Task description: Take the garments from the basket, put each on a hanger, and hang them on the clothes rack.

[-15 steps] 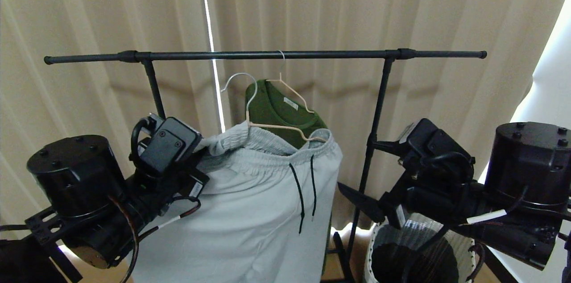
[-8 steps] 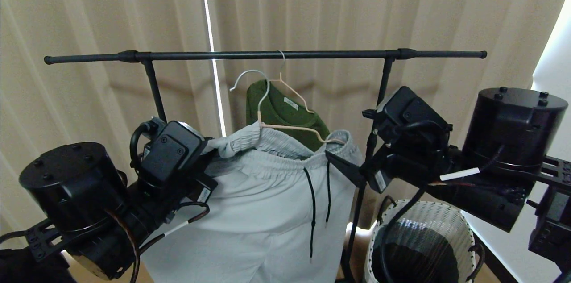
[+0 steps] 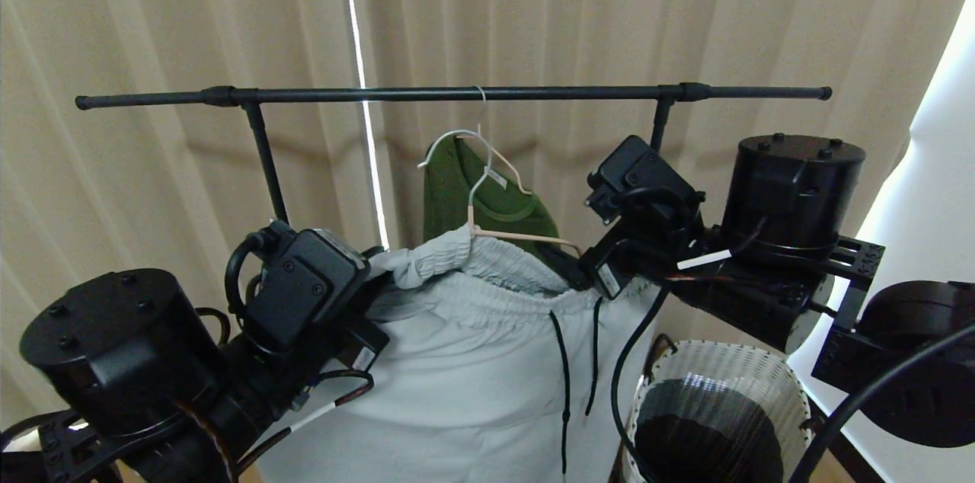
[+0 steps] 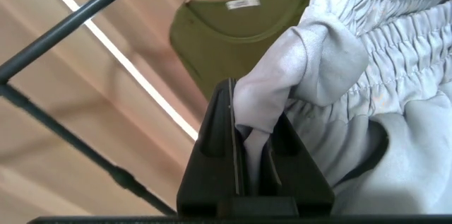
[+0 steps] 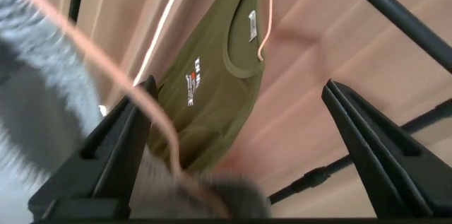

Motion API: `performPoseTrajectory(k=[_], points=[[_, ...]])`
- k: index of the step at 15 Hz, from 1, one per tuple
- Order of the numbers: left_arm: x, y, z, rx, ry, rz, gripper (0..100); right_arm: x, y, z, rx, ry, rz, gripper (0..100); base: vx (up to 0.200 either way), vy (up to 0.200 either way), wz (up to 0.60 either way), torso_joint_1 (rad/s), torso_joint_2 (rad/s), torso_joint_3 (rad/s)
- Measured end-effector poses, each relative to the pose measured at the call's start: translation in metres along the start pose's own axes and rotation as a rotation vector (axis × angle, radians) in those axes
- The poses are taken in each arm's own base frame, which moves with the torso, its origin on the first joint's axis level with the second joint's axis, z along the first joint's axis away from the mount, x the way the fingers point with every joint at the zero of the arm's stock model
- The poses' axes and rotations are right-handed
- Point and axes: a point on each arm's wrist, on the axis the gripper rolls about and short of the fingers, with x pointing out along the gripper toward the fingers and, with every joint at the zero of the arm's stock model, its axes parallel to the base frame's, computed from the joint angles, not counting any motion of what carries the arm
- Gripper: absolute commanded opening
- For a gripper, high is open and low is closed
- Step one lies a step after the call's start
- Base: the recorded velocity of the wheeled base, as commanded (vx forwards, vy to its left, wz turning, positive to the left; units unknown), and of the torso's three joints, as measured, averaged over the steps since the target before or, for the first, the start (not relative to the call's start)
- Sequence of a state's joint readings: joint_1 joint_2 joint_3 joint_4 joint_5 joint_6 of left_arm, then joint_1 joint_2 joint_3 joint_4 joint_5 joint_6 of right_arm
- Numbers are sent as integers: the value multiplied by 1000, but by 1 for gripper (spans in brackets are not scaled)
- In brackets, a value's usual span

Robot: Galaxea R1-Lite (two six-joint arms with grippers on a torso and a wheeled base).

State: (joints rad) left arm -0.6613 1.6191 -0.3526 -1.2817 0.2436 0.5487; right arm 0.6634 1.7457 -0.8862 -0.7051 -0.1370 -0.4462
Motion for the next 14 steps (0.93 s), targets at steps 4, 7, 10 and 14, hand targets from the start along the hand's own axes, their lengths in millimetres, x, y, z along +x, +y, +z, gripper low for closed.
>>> performPoseTrajectory(k=[4, 7, 10, 14], points=[[-1, -5, 4, -1, -18, -24, 0, 2, 2, -4, -2, 12, 6, 0, 0, 0, 0, 0, 0, 0], [-1, -6, 3, -2, -19, -29, 0, 0, 3, -5, -2, 15, 12, 0, 0, 0, 0, 0, 0, 0], [-1, -6, 3, -3, -18, -34, 0, -4, 4, -8, -3, 21, 22, 0, 0, 0, 0, 0, 0, 0], [-1, -7, 2, -10, -15, -38, 0, -11, 4, -9, -2, 24, 21, 0, 0, 0, 0, 0, 0, 0]])
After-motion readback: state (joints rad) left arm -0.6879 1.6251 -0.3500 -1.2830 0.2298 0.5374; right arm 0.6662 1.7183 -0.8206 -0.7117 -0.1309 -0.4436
